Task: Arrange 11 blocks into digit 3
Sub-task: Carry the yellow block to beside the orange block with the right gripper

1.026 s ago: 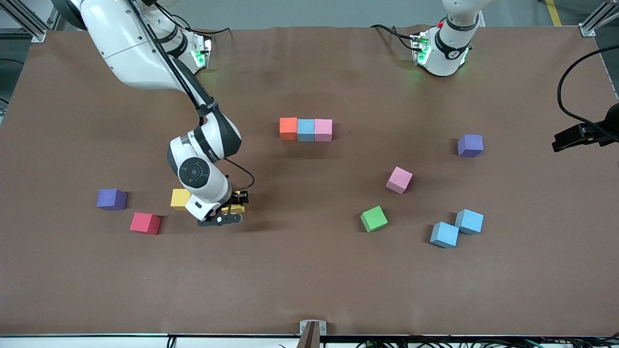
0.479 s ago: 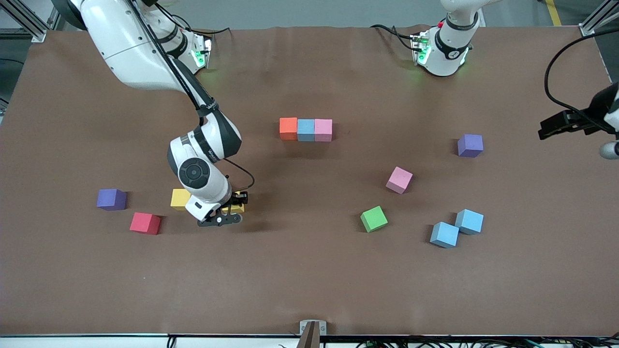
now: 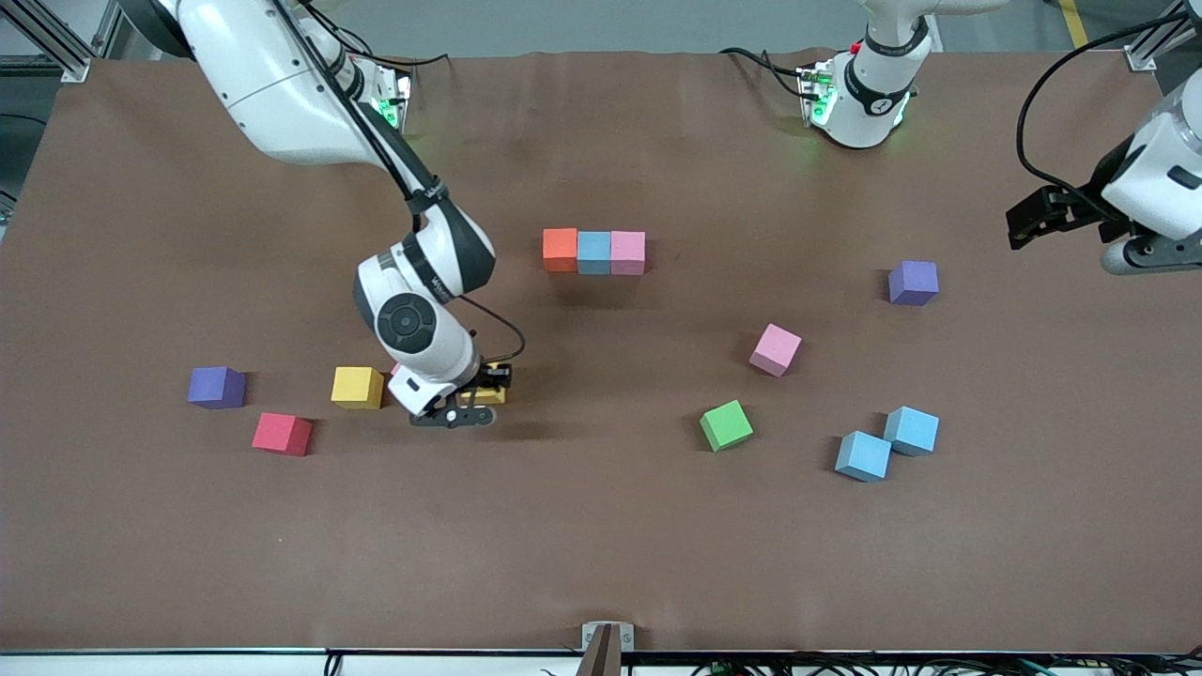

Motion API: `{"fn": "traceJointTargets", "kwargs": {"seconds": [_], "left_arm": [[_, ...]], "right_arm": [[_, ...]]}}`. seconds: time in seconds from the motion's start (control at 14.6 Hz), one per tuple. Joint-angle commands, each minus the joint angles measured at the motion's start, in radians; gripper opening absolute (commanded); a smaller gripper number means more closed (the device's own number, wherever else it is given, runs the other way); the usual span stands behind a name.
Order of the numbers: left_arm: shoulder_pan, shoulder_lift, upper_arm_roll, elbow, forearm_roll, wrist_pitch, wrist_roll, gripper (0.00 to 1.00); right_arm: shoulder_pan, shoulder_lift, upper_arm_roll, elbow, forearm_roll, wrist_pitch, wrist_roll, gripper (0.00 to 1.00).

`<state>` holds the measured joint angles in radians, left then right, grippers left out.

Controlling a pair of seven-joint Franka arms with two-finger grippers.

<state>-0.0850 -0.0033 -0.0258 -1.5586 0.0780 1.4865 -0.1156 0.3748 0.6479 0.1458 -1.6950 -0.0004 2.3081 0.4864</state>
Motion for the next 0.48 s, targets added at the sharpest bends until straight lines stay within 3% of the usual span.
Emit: {"fn": "traceJointTargets", "kwargs": {"seconds": [0.0,0.41], "left_arm": [[-0.013,-0.072,0.023,-0.084,-0.029,0.043,0.034,1.00],[-0.007,-0.052,0.021,-0.075,-0.066,0.047,0.036,1.00]], "right_arm": [[0.065,-0.016,-0.002,0.000,0.080,-0.028,0.056,0.44],[0.168,-0.068,-0.002,-0.083,0.080,-0.039,0.095,0.44]]}}
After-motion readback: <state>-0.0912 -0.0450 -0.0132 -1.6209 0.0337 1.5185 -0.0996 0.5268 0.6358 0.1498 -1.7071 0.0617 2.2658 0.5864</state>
